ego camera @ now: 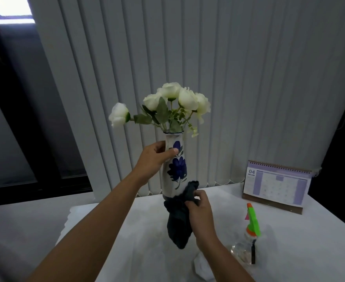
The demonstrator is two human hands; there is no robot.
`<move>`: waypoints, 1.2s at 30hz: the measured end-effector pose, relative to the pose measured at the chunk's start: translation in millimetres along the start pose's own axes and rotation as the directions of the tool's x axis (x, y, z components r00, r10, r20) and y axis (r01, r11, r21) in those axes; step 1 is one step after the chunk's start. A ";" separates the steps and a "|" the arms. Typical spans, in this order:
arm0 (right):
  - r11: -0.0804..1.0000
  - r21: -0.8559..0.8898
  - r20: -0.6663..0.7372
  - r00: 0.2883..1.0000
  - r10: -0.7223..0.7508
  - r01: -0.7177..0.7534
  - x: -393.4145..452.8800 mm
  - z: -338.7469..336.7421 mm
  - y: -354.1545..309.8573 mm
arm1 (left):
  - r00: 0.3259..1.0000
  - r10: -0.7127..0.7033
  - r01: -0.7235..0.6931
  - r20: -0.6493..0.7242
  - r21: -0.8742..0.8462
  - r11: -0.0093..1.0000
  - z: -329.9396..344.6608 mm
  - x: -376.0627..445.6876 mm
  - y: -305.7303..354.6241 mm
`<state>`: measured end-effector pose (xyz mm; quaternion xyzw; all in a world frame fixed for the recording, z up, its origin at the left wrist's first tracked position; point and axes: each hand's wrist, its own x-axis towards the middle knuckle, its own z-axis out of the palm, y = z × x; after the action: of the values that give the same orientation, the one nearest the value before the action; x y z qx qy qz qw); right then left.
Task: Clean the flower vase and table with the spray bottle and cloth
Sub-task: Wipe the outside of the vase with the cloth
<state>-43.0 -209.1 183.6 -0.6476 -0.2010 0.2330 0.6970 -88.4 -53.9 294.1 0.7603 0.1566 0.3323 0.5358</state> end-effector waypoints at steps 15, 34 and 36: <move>0.686 -0.325 -0.057 0.711 -0.701 0.651 27.0 15.4 -85.2 | 0.994 0.080 -0.075 0.076 -0.063 0.995 -3.0 -9.0 10.6; 0.201 -0.570 0.212 0.379 -0.901 0.797 45.4 -6.4 -104.7 | 0.989 0.097 -0.084 0.113 -0.113 0.990 -3.8 -15.4 21.7; 0.322 -0.511 0.188 0.469 -0.863 0.797 45.9 -8.3 -97.6 | 0.991 0.078 -0.062 0.111 -0.143 0.988 -4.1 -15.5 19.6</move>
<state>5.3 -194.1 279.2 -0.6295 -0.5178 -0.2620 0.5167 -104.8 -67.5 307.7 0.7441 0.0747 0.3164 0.5836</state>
